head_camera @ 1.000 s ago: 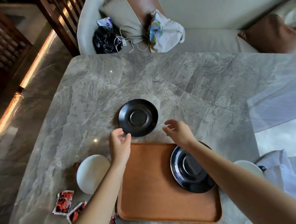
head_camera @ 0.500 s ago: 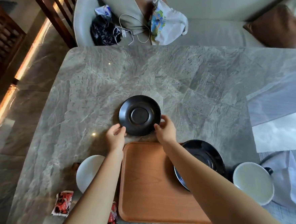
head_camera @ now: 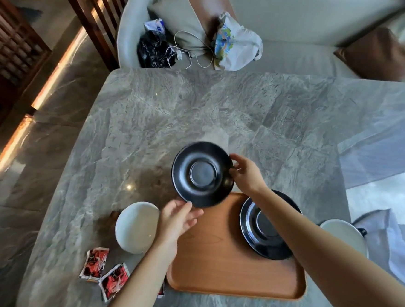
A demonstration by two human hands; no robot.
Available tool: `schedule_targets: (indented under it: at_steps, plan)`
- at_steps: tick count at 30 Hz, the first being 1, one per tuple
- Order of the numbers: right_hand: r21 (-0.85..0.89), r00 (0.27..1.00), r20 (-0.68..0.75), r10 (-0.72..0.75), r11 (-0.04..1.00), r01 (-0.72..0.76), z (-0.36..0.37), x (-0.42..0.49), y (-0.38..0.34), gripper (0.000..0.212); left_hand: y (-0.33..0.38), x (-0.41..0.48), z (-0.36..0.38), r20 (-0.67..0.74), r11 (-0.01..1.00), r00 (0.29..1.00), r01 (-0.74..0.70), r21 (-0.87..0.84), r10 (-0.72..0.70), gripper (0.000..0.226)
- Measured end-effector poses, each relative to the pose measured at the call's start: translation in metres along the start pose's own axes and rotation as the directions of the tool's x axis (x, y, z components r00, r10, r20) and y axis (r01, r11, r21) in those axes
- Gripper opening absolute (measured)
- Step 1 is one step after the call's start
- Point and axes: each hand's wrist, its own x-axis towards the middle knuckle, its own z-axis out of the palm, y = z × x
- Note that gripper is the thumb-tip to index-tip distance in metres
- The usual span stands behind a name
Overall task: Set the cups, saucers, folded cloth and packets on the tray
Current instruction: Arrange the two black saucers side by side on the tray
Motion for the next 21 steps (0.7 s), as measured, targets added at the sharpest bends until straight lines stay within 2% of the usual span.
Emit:
schedule_targets:
  at_steps: [3, 8, 15, 21]
  plan:
    - [-0.235, 0.990, 0.141, -0.006, 0.971, 0.039, -0.004, -0.010, 0.003, 0.046, -0.028, -0.023, -0.007, 0.019, 0.994, 0.994, 0.102, 0.041, -0.103, 0.006]
    - [-0.385, 0.966, 0.250, -0.057, 0.910, 0.154, 0.011, -0.026, 0.006, 0.048, -0.069, -0.040, -0.015, 0.043, 0.965, 0.976, 0.203, 0.169, -0.213, 0.012]
    - [-0.439, 0.943, 0.315, -0.109, 0.864, 0.246, 0.027, -0.033, 0.008, 0.050, -0.078, -0.041, -0.021, 0.033, 0.943, 0.960, 0.267, 0.197, -0.279, 0.018]
    - [-0.455, 0.941, 0.300, -0.153, 0.845, 0.282, 0.030, -0.037, 0.010, 0.048, -0.082, -0.040, -0.023, 0.050, 0.942, 0.958, 0.266, 0.205, -0.282, 0.020]
